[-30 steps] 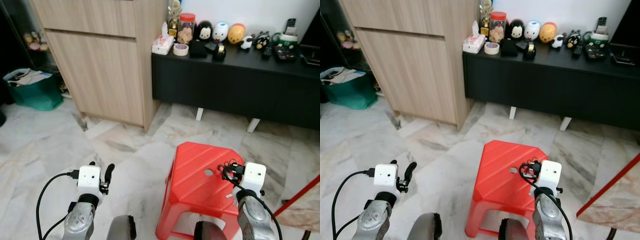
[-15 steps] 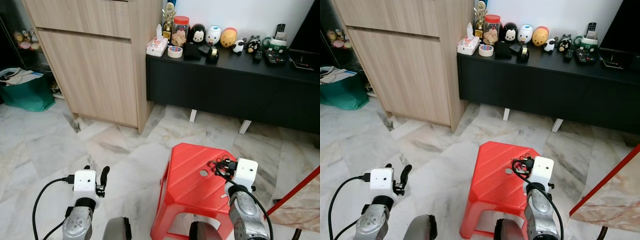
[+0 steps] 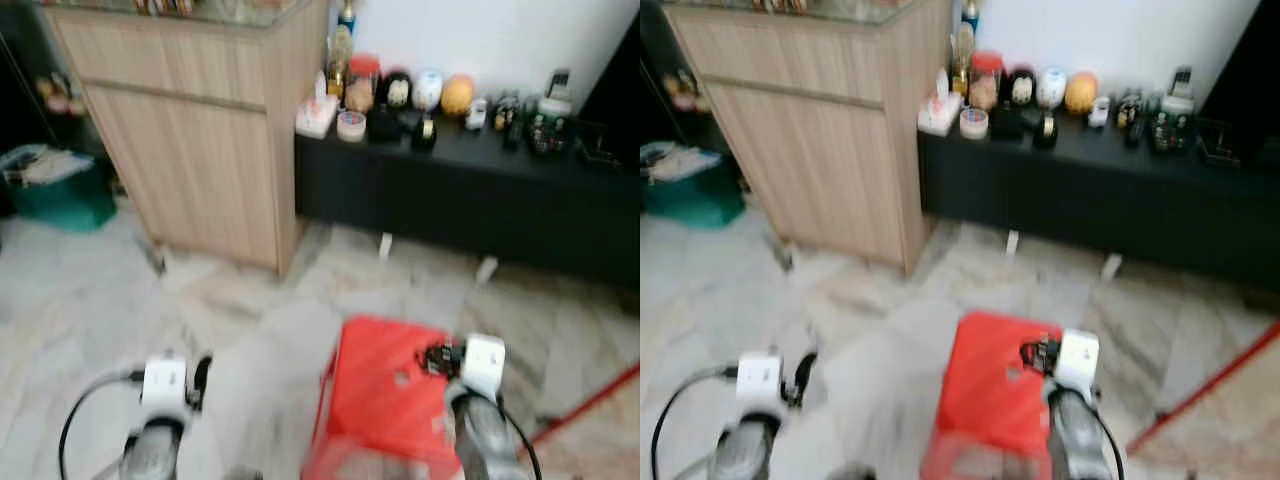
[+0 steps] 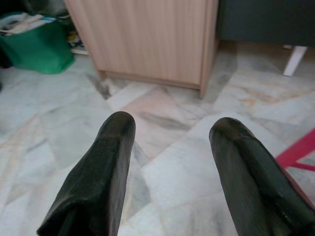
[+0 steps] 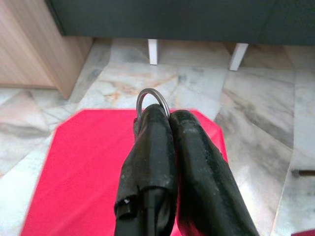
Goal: Hang keys on a hook
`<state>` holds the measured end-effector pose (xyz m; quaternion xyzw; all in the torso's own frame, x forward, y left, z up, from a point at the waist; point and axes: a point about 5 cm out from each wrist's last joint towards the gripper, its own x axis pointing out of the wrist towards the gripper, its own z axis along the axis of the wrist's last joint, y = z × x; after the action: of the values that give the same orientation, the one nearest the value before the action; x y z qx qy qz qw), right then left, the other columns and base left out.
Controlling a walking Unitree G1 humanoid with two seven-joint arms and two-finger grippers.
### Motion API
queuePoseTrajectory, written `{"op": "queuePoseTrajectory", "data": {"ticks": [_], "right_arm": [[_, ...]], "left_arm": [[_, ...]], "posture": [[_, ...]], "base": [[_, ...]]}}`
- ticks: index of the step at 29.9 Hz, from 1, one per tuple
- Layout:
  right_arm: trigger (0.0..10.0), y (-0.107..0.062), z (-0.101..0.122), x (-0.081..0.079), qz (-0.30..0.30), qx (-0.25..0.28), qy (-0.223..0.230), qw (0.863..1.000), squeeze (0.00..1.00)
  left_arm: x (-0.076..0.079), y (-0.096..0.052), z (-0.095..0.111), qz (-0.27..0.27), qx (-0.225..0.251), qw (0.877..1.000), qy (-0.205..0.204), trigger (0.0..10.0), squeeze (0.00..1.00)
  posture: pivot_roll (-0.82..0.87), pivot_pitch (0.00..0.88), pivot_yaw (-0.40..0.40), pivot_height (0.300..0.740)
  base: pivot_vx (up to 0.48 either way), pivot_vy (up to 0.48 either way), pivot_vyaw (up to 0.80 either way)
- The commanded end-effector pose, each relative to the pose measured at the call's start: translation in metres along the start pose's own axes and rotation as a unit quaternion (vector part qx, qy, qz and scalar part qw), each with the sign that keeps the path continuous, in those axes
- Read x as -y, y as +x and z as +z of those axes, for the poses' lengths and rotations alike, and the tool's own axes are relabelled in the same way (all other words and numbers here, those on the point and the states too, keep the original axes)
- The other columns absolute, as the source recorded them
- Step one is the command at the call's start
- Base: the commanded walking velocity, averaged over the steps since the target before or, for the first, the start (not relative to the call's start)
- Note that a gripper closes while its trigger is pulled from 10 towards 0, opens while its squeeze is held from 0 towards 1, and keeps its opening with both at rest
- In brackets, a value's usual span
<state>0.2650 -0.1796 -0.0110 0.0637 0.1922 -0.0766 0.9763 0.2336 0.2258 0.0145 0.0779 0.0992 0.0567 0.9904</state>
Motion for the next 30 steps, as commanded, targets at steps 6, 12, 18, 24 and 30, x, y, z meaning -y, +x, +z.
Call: {"op": "queuePoseTrajectory", "data": {"ticks": [6,12,18,24,30], "right_arm": [[10.0,-0.008,-0.032,0.017,-0.029,-0.09,0.009,0.995,0.0],[10.0,-0.022,-0.061,0.034,-0.108,-0.184,0.071,0.974,0.0],[10.0,-0.021,-0.064,0.028,-0.121,-0.201,0.23,0.945,0.0],[10.0,-0.009,-0.046,0.023,-0.071,-0.166,0.116,0.977,0.0],[10.0,-0.006,-0.038,0.022,-0.089,-0.126,0.126,0.98,0.0]], "left_arm": [[-0.008,-0.006,-0.026,0.01,-0.057,0.998,-0.003,10.0,0.0],[-0.009,-0.018,-0.047,0.014,-0.105,0.994,-0.002,10.0,0.0],[-0.01,-0.019,-0.049,0.013,-0.103,0.995,0.0,10.0,0.0],[-0.007,-0.017,-0.048,0.0,-0.099,0.995,0.016,10.0,0.0],[0.0,-0.016,-0.05,-0.013,-0.103,0.994,0.022,10.0,0.0]], "posture": [[0.07,0.0,-0.079,0.74],[0.07,0.0,-0.072,0.74],[0.08,0.0,-0.071,0.74],[0.07,0.0,-0.069,0.74],[0.07,0.0,-0.071,0.74]], "base": [[0.0,0.0,0.0],[0.0,0.0,0.0],[0.0,0.0,0.0],[0.0,0.0,0.0],[0.0,0.0,0.0]]}}
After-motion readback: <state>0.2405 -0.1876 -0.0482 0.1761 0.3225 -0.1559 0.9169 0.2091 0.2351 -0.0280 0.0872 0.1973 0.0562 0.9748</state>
